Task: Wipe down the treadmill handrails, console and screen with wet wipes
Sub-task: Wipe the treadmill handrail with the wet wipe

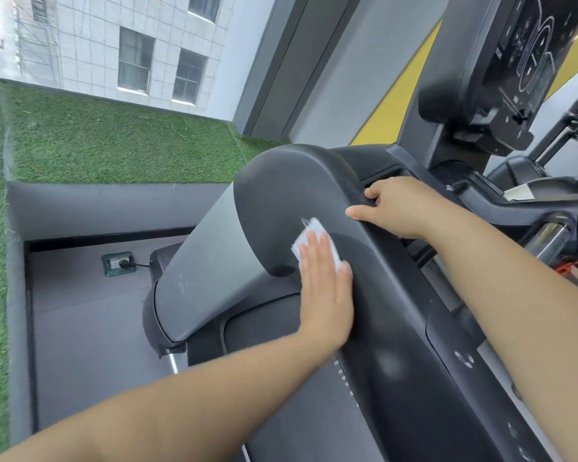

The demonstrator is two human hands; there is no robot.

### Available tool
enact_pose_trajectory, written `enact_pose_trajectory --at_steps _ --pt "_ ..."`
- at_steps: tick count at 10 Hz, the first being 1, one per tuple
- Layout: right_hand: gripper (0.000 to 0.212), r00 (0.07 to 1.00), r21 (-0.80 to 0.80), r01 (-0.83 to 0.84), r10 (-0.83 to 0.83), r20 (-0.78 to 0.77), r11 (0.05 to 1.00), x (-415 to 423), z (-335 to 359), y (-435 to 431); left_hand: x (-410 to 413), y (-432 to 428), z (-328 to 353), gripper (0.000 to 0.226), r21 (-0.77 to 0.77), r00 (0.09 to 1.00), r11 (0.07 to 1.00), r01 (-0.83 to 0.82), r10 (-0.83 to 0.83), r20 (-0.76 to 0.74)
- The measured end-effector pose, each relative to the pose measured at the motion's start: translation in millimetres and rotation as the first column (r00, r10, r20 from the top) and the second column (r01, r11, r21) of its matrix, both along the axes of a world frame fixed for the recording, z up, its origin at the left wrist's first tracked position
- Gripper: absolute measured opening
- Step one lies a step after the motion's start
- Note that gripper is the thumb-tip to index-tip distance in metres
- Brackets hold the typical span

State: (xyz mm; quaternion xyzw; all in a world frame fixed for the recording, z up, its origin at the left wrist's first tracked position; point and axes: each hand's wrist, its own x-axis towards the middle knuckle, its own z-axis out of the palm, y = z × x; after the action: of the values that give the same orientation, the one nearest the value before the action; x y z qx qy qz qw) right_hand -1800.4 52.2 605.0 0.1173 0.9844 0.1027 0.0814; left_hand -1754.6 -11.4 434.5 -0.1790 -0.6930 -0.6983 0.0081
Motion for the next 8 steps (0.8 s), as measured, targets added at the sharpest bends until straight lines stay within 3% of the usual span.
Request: enact_pose_trajectory --at_steps 1,3,5,6,7,8 --pt "0.039 1.000 -0.011 -0.002 0.002 -0.005 1.000 -1 1 -1 -29 6 7 0.056 0.031 0.969 0.989 -0.144 0.134 0.209" --pt "0.043 1.000 -0.025 0.011 -0.011 -0.021 1.000 -2 1 1 8 2 1 0.064 0.037 0.997 0.997 -0.071 0.069 0.037" --pt "0.045 0.999 -0.033 0.018 -0.019 -0.043 0.999 -3 0 3 -55 5 11 0.059 -0.044 0.964 0.984 -0.173 0.179 0.196" --pt "0.052 0.998 -0.040 0.020 -0.023 -0.059 0.999 -4 -1 5 -9 -1 9 0.060 0.060 0.996 0.996 -0.069 0.066 0.057" --pt "0.060 0.997 -0.045 0.022 -0.025 -0.077 0.999 -4 -1 6 -6 -8 8 0.053 0.118 0.997 0.991 0.057 -0.064 0.053" --pt "0.060 0.996 -0.042 0.021 -0.024 -0.089 0.999 -3 -3 5 -55 1 6 0.053 0.038 0.982 0.999 0.009 -0.016 0.189"
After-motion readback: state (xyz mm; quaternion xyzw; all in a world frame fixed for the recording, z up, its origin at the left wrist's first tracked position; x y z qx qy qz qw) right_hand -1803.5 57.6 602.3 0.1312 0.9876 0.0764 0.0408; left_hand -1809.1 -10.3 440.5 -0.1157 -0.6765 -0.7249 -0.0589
